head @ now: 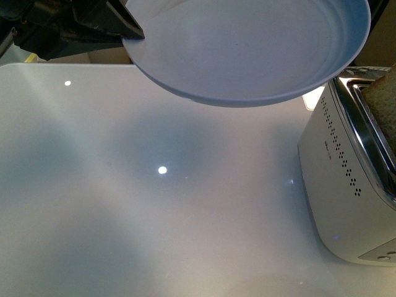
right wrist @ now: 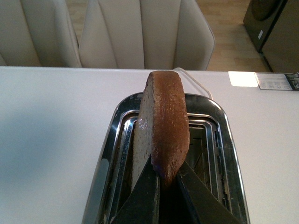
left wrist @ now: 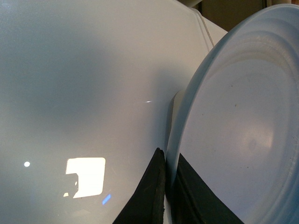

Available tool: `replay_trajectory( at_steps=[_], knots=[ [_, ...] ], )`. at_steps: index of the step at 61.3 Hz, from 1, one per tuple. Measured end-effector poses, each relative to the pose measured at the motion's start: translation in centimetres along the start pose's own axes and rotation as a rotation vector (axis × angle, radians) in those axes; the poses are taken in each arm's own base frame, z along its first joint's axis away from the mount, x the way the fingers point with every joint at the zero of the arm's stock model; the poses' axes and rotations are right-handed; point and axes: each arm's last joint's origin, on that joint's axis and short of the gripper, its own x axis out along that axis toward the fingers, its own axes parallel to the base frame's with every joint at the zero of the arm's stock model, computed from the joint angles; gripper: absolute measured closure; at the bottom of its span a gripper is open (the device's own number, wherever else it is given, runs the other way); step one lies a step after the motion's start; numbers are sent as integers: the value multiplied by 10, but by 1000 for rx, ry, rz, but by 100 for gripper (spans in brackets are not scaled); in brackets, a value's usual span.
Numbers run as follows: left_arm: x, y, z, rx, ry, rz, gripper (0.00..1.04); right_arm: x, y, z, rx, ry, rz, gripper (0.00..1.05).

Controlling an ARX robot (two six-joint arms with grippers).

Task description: Left arm holds plate, right arm toasts bread

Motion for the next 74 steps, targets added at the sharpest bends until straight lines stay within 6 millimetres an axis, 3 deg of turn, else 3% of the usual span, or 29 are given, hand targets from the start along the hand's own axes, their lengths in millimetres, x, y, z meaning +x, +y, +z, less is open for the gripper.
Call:
replay_trajectory(
  at_steps=[19,40,56,66,74],
  knots=[
    [0,0,0,0,0,0,101,11,12,-28,-27,90,14,100],
    [0,0,0,0,0,0,101,9,14,-37,-30,108,13,48],
    [0,0,0,-1,0,0,101,-10,7,-20,1,17,-81,9],
    [0,0,0,-2,0,0,101,-25,6,-7,14,-64,-116,9],
    [0,0,0,-2,0,-1,101,-25,4,-9,17,-77,-101,11]
  ],
)
